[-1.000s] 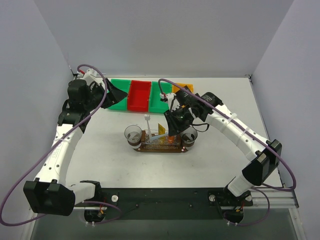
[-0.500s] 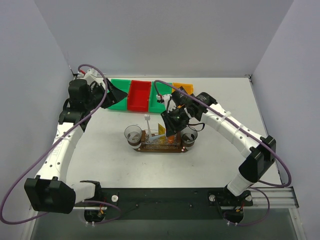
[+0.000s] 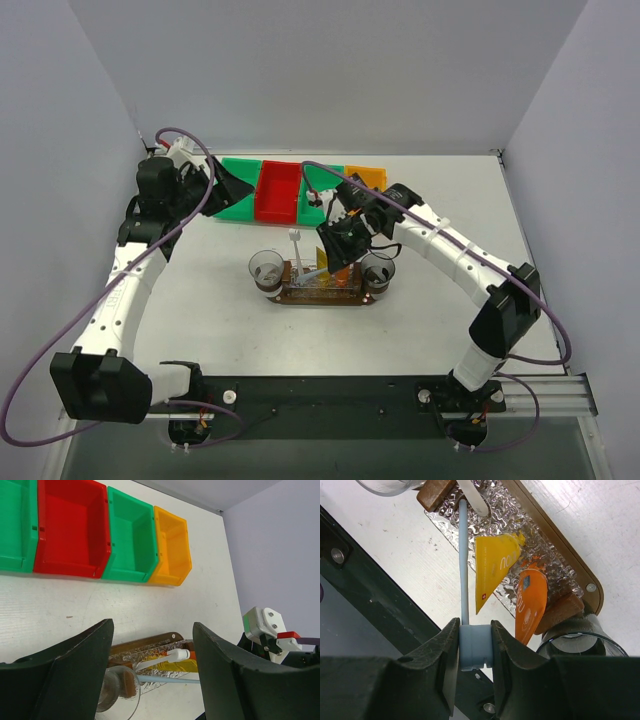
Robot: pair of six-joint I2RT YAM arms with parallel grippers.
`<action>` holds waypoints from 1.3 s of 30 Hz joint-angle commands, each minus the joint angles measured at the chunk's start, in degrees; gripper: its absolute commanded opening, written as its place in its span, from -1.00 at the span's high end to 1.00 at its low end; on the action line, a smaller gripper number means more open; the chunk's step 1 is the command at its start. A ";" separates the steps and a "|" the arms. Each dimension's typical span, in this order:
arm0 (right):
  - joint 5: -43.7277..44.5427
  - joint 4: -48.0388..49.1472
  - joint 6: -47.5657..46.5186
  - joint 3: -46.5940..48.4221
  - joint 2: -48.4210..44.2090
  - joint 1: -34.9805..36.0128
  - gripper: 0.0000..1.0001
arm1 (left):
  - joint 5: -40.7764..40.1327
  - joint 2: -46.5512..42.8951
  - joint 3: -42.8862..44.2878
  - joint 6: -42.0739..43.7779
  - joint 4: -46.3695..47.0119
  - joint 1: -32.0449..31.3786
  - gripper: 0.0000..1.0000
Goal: Prepare toiletry sets of a toothbrush and toothpaste on the tray
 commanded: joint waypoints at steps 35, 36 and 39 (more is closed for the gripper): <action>0.48 2.25 -1.99 1.19 0.96 1.09 0.21 | 1.82 1.61 2.72 -0.86 3.63 1.19 -0.49; 0.48 2.26 -2.17 1.10 0.87 1.09 0.20 | 1.73 1.70 2.81 -0.95 3.72 1.28 -0.49; 0.40 2.61 -2.17 1.19 0.61 1.18 0.14 | 1.82 1.70 2.81 -1.04 3.89 1.19 -0.49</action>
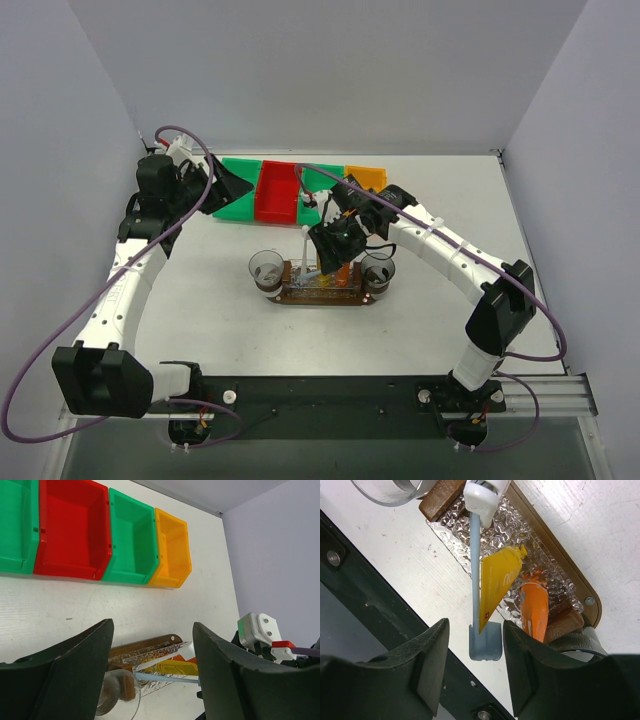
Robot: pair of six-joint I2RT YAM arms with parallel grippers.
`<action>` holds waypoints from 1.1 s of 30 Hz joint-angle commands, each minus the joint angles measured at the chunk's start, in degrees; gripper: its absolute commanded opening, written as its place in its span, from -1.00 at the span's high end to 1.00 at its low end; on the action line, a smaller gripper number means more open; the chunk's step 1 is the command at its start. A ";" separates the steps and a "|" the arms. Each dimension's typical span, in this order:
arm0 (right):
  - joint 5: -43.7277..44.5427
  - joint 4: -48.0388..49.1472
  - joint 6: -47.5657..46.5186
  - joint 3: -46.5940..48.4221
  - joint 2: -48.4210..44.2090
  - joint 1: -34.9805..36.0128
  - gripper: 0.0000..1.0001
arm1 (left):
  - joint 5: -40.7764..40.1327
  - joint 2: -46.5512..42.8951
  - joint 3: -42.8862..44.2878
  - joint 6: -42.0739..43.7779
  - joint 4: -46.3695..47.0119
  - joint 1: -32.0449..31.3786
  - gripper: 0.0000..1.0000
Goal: Prepare toiletry sets of a toothbrush and toothpaste on the tray
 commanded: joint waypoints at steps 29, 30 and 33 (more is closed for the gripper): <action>4.96 7.23 3.13 1.41 -7.89 -1.49 -0.06 | -0.44 0.17 2.37 0.62 2.51 0.34 -0.49; 4.97 7.84 4.19 1.15 -8.24 -2.11 -0.06 | -0.96 -0.09 2.55 0.97 1.99 0.34 -0.49; 4.27 11.97 8.13 -0.96 -9.91 -5.27 -0.06 | -4.56 -0.96 2.99 2.64 -0.56 0.34 -0.49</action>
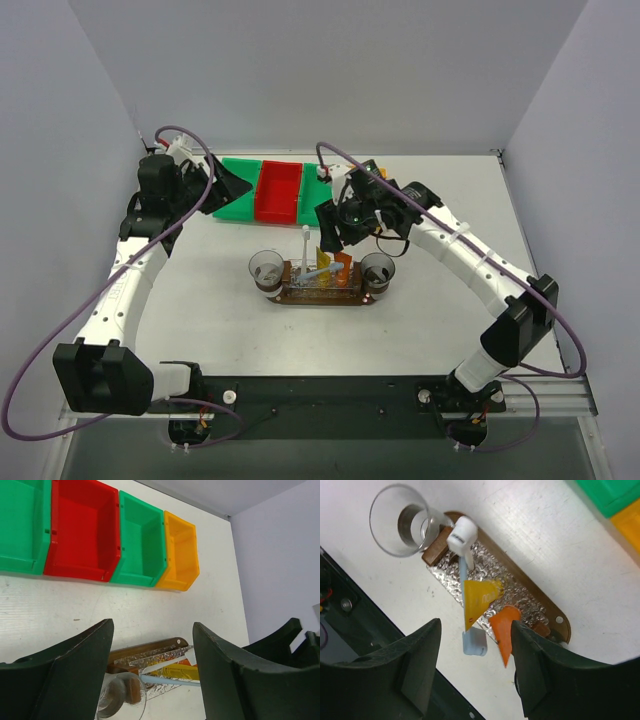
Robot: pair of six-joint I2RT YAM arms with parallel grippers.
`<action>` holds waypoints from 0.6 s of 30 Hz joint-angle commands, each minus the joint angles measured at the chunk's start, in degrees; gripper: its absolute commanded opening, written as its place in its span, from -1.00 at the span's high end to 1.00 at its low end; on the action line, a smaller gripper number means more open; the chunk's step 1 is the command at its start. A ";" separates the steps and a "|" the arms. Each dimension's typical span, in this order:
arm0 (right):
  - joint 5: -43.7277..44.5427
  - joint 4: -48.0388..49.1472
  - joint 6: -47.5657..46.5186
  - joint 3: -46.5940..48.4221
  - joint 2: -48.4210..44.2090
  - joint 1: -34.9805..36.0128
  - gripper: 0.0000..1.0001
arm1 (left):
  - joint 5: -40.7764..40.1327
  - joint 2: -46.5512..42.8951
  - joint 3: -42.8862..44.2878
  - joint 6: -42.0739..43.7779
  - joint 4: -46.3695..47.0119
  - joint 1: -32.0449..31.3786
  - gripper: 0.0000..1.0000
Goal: Prepare toiletry sets of a toothbrush and toothpaste on the tray
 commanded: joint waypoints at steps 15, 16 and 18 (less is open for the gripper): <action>10.90 14.56 16.38 -11.55 -17.27 -22.92 -0.12 | -17.96 -10.45 1.56 6.27 -4.49 0.34 -0.61; 12.22 14.74 16.21 -12.60 -19.63 -23.54 -0.12 | -18.76 -10.89 1.47 6.62 -5.02 0.34 -0.61; 16.18 15.27 14.63 -13.83 -22.01 -24.95 -0.13 | -21.22 -11.68 1.82 7.33 -6.07 0.34 -0.61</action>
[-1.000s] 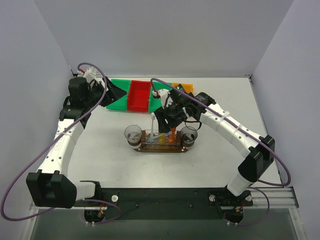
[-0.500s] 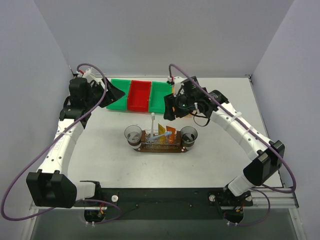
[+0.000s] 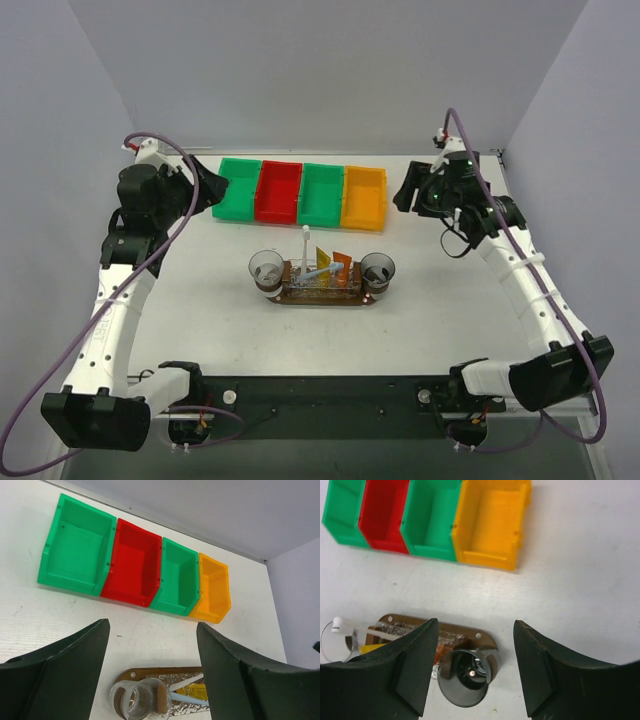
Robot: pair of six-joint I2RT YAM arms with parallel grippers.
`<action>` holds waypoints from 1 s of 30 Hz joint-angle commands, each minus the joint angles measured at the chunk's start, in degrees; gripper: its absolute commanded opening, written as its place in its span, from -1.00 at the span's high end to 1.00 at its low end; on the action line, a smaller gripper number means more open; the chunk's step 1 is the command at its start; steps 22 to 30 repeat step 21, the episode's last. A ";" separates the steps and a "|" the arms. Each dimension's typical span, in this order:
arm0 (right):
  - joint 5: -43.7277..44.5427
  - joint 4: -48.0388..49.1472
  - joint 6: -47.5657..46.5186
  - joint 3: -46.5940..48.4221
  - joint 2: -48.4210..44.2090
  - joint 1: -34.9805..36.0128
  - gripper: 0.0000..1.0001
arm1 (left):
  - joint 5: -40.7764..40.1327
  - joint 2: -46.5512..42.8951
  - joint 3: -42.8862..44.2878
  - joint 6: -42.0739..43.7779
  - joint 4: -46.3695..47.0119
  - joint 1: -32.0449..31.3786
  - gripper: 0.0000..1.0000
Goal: Prepare toiletry sets of a toothbrush and toothpaste on the tray
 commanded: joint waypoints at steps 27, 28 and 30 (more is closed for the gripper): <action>14.19 6.98 -6.83 -6.17 -15.71 -3.47 -0.22 | -6.18 -5.52 0.49 4.35 0.27 0.30 -0.69; 14.19 6.98 -6.83 -6.17 -15.71 -3.47 -0.22 | -6.18 -5.52 0.49 4.35 0.27 0.30 -0.69; 14.19 6.98 -6.83 -6.17 -15.71 -3.47 -0.22 | -6.18 -5.52 0.49 4.35 0.27 0.30 -0.69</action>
